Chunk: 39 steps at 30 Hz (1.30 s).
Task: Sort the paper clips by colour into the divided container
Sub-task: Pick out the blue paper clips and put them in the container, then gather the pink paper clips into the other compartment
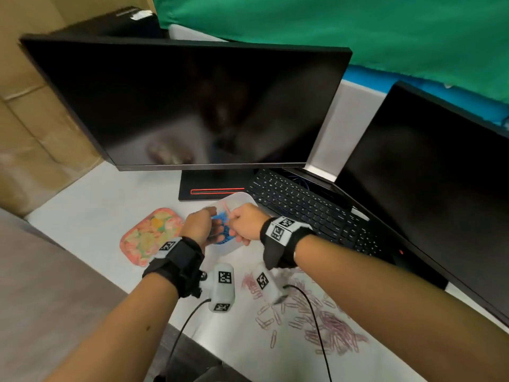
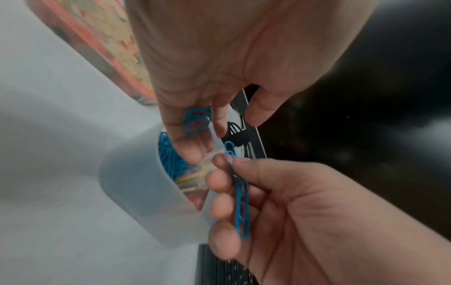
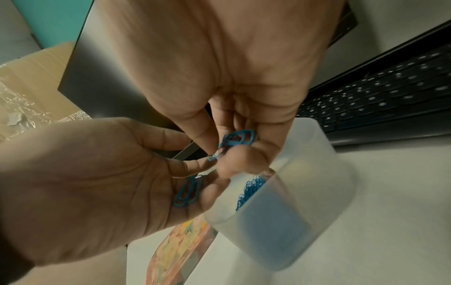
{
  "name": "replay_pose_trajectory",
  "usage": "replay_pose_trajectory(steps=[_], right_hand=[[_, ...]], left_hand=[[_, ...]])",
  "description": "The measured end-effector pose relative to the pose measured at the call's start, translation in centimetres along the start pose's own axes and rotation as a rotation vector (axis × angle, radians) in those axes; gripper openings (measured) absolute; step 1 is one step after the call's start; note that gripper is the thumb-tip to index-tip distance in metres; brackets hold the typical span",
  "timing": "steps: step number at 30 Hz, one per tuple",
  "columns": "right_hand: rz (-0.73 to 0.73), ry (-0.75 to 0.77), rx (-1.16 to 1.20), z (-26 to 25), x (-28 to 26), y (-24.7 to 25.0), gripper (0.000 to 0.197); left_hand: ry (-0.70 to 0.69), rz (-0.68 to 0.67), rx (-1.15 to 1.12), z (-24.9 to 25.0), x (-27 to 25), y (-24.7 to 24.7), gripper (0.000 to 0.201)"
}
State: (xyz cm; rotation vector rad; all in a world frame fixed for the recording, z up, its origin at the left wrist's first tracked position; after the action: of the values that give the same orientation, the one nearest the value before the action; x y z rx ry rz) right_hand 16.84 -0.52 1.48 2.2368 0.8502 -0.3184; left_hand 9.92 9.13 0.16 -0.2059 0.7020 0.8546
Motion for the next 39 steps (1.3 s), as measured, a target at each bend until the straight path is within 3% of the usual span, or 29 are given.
replay_pose_trajectory(steps=[9,14,16,20,21,23,25,27,32,37,39], right_hand=[[0.056,0.064,-0.07,-1.6,1.3,1.4,0.025],[0.191,0.019,-0.011,3.4,-1.4,5.4,0.025],[0.239,-0.014,-0.066,6.9,-3.0,6.9,0.024],[0.294,-0.146,-0.209,15.0,-7.1,8.3,0.025],[0.308,-0.176,-0.251,16.8,-8.2,8.4,0.029],[0.35,-0.233,-0.344,20.0,-9.5,8.1,0.041],[0.358,-0.314,-0.383,22.3,-10.4,7.4,0.056],[0.333,-0.368,-0.402,23.3,-10.9,6.3,0.064],[0.28,-0.222,-0.423,22.3,-11.4,3.1,0.065],[0.165,-0.005,-0.386,20.5,-13.7,0.9,0.058],[0.199,0.009,-0.301,20.6,-14.8,1.7,0.052]], left_hand=[[-0.041,-0.026,0.139,1.2,0.8,0.1,0.03],[-0.304,-0.047,0.261,2.0,-1.3,-2.2,0.014],[-0.384,-0.185,0.326,1.5,-2.9,-4.2,0.019],[-0.435,-0.546,0.755,-2.7,-5.3,-7.7,0.023],[-0.494,-0.57,0.924,-3.8,-5.6,-8.0,0.018],[-0.583,-0.532,1.237,-6.4,-5.2,-8.1,0.041],[-0.578,-0.512,1.401,-9.2,-4.8,-7.9,0.066],[-0.641,-0.536,1.526,-11.5,-5.1,-7.9,0.078],[-0.845,-0.594,1.614,-13.8,-7.0,-9.6,0.083],[-0.96,-0.809,1.619,-15.5,-9.0,-11.0,0.079],[-0.979,-0.881,1.568,-15.6,-9.7,-11.1,0.075]])
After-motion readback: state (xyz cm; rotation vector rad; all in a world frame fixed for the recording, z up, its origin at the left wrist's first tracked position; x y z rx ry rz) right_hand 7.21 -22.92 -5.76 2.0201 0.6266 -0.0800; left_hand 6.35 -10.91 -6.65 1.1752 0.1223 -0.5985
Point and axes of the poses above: each hand's wrist, its own x-axis towards the middle knuckle, its own y-axis out of the back of the hand, z = x × y, the point moved 7 cm from there along x, towards the middle knuckle, and after that the axes turned 11 degrees about z, right-handed, at the moved point
